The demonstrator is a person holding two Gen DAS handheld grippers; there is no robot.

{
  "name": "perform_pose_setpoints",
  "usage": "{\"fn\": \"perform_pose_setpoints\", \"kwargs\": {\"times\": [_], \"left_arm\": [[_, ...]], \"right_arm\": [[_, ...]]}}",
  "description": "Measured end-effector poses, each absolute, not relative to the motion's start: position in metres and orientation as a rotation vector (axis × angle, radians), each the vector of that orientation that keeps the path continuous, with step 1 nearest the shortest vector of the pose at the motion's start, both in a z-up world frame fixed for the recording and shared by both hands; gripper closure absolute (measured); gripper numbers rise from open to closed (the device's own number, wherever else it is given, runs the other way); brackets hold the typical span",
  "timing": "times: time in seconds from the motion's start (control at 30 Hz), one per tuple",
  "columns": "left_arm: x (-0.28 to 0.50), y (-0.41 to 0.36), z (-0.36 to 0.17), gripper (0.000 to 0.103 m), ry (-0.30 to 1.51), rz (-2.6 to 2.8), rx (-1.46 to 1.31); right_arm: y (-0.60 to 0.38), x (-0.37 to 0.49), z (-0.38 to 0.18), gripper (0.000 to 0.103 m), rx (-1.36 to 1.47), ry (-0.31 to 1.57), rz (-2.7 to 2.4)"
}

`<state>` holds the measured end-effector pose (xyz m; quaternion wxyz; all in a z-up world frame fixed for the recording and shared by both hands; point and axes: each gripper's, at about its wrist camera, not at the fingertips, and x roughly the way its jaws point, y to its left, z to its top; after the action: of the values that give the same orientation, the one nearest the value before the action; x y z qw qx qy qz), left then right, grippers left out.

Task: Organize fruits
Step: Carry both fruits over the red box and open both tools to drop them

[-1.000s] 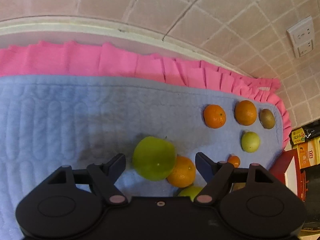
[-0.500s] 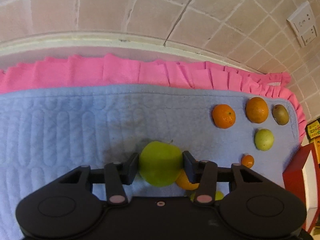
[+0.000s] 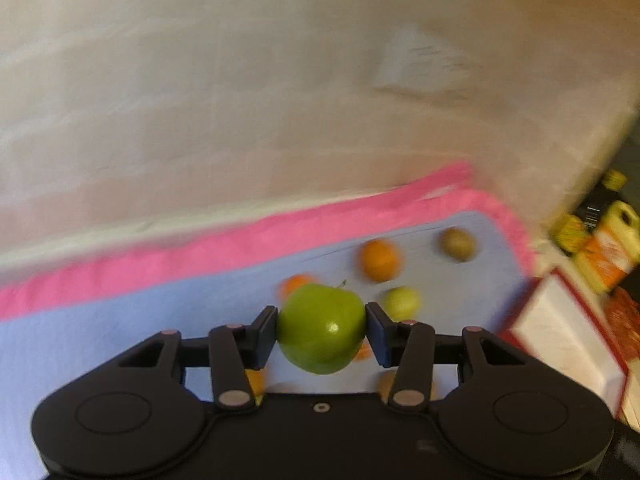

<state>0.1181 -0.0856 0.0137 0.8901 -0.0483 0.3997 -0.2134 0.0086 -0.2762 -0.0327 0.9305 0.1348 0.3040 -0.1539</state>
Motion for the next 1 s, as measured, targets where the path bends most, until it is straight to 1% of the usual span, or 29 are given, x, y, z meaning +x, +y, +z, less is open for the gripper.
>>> {"fn": "perform_pose_setpoints", "kwargs": {"times": [0.13,0.23,0.3,0.4,0.57,0.67,0.77,0.97,1.0], "left_arm": [[0.108,-0.165,0.035,0.047,0.786,-0.656,-0.052],[0.103,-0.237,0.039,0.047,0.808,-0.839,-0.02],[0.1,-0.283,0.034,0.046,0.838,-0.933,-0.002],[0.1,-0.352,0.009,0.046,0.954,-1.032,0.031],[0.101,-0.428,-0.046,0.046,1.078,-1.02,0.18],[0.106,-0.446,-0.077,0.046,1.174,-0.987,0.214],[0.108,-0.446,-0.092,0.046,1.244,-0.983,0.223],[0.109,-0.438,-0.093,0.047,1.24,-0.958,0.27],[0.11,-0.436,-0.093,0.044,1.25,-0.948,0.273]], "right_arm": [[-0.342,-0.018,-0.006,0.063,0.329,0.561,-0.49],[-0.392,-0.039,-0.002,0.063,0.38,0.549,-0.626],[-0.424,-0.056,-0.006,0.063,0.419,0.574,-0.713],[-0.463,-0.074,-0.019,0.063,0.495,0.648,-0.756],[-0.506,-0.086,-0.055,0.063,0.614,0.805,-0.752],[-0.516,-0.084,-0.077,0.063,0.664,0.873,-0.726],[-0.517,-0.079,-0.089,0.063,0.677,0.916,-0.701],[-0.51,-0.061,-0.094,0.062,0.648,0.978,-0.648],[-0.508,-0.058,-0.094,0.062,0.637,0.986,-0.641]]}}
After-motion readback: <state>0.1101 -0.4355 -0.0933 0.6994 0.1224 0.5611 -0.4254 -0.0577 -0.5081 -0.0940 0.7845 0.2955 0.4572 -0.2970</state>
